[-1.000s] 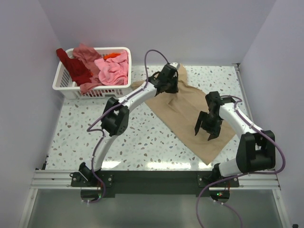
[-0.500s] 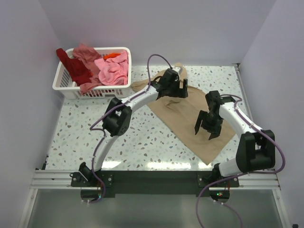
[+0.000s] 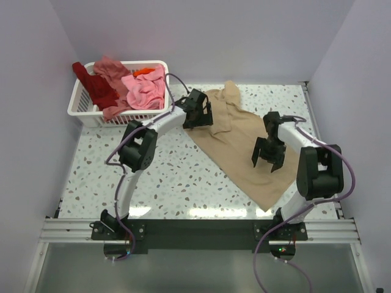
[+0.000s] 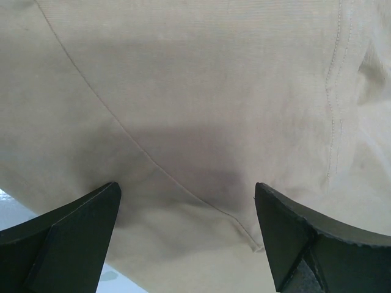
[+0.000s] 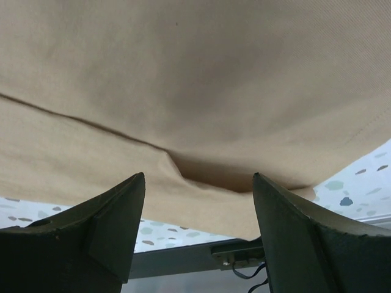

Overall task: Fold and stack the t-shirts
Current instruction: Fold the tshirt

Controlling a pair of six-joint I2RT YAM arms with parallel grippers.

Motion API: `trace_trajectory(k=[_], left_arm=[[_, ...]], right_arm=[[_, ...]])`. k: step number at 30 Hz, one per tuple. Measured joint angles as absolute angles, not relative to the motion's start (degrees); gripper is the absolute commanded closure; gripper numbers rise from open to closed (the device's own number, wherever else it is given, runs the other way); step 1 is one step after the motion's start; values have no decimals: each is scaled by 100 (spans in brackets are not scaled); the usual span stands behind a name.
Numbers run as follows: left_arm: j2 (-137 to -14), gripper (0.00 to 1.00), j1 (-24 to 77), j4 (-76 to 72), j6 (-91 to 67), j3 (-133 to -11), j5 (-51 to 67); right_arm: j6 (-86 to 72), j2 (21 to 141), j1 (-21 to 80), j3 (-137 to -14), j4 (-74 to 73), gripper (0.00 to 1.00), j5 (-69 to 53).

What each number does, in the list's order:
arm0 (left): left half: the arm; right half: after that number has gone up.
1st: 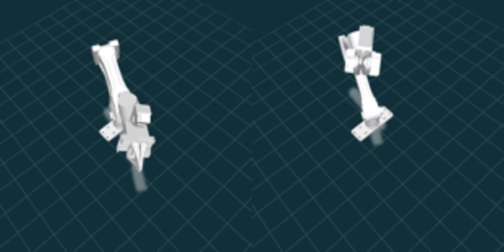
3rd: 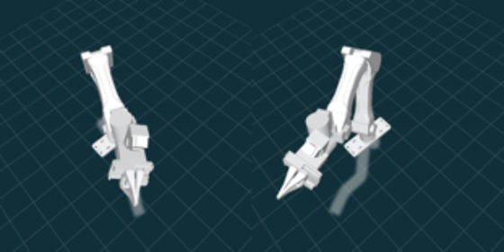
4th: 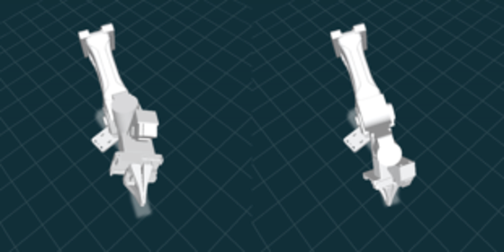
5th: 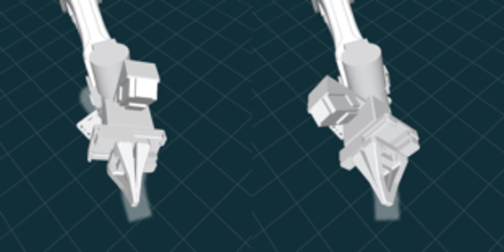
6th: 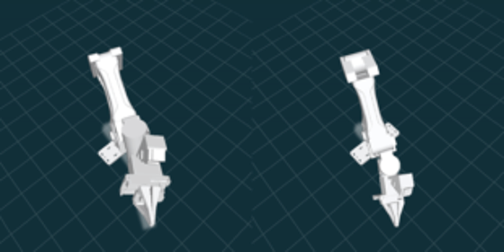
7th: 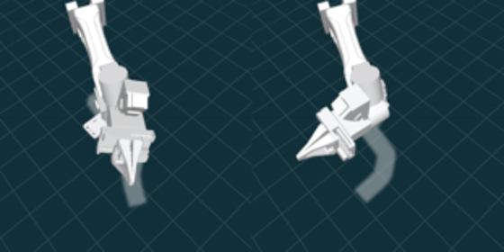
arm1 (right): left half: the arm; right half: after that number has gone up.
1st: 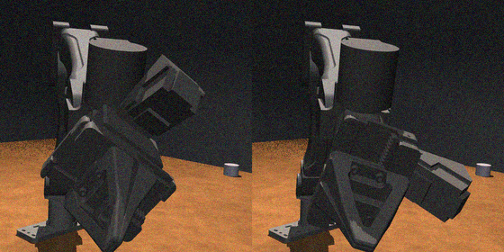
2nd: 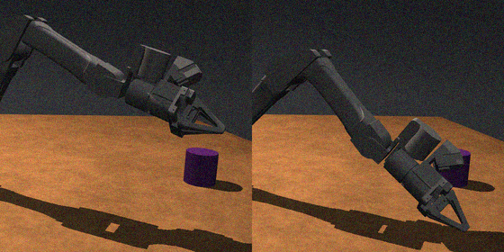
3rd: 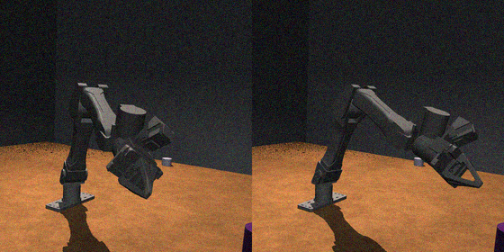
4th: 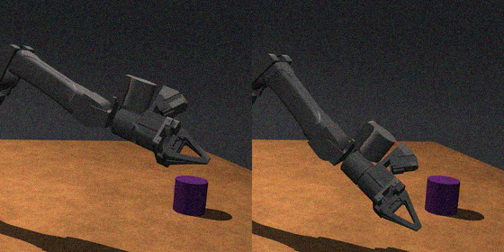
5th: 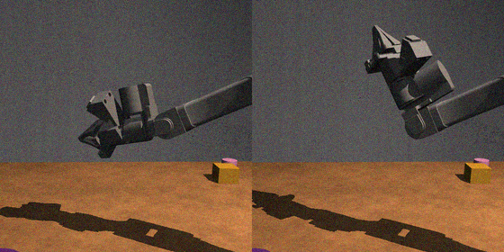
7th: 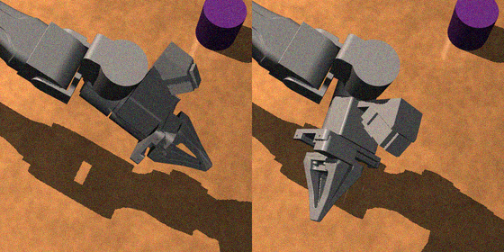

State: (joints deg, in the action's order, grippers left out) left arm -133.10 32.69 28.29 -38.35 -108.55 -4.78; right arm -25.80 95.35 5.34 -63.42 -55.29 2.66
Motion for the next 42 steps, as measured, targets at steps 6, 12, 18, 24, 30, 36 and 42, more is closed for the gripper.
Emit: trace_trajectory(k=[6,12,18,24,30,36,42], left_arm=[[-13356,3,3205,2945,-3900,-10938,-517],[-13657,3,3092,2947,-3874,-11397,-467],[-13928,3,3061,2919,-3771,-11821,-440],[-13802,3,3065,2626,-3658,-11507,-423],[-13115,3,3089,2008,-3555,-10243,-436],[-12521,3,3214,1863,-3531,-9310,-491],[-12051,2,3476,1942,-3531,-8648,-600]], right_arm=[[-2536,9887,534,-6211,-5264,26,187],[-2547,10003,563,-5907,-5207,26,-5],[-2567,9979,676,-5769,-5212,26,-244],[-2591,9977,685,-5756,-5256,25,-248],[-2589,10154,528,-5905,-5428,24,-255],[-2477,10276,-200,-6047,-5640,23,-169],[-2204,10527,-427,-6466,-5852,22,392]])
